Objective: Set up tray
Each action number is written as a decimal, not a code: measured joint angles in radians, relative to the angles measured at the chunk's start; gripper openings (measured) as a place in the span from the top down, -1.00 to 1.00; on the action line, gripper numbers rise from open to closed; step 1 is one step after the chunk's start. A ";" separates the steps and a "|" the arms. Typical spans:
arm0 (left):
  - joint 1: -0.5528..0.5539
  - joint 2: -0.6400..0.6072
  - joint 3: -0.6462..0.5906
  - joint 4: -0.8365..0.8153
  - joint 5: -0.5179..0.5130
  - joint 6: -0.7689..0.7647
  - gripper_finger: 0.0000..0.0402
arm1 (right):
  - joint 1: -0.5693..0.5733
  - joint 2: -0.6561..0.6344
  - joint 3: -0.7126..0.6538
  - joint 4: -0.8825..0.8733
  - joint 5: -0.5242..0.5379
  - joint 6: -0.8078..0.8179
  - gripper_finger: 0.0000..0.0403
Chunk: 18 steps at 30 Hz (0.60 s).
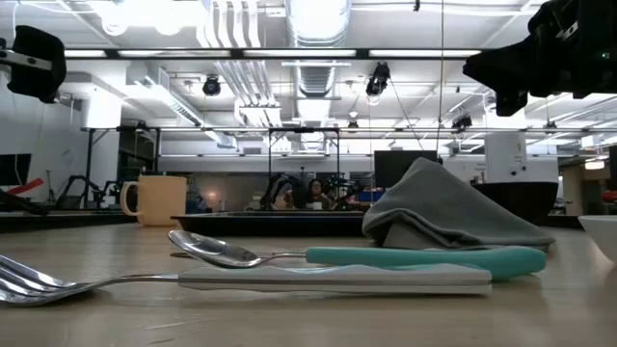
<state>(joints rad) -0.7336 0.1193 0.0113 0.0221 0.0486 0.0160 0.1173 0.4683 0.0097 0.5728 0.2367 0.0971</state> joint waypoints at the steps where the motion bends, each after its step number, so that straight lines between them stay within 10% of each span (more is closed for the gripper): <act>1: 0.000 0.000 0.000 0.000 0.000 0.000 0.91 | 0.000 0.000 0.000 0.000 0.000 0.000 0.66; 18: 0.000 0.000 0.000 0.000 0.000 0.000 0.91 | 0.000 0.000 0.000 0.000 0.000 0.000 0.65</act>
<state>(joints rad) -0.7336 0.1194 0.0113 0.0221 0.0486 0.0161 0.1171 0.4683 0.0097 0.5728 0.2369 0.0971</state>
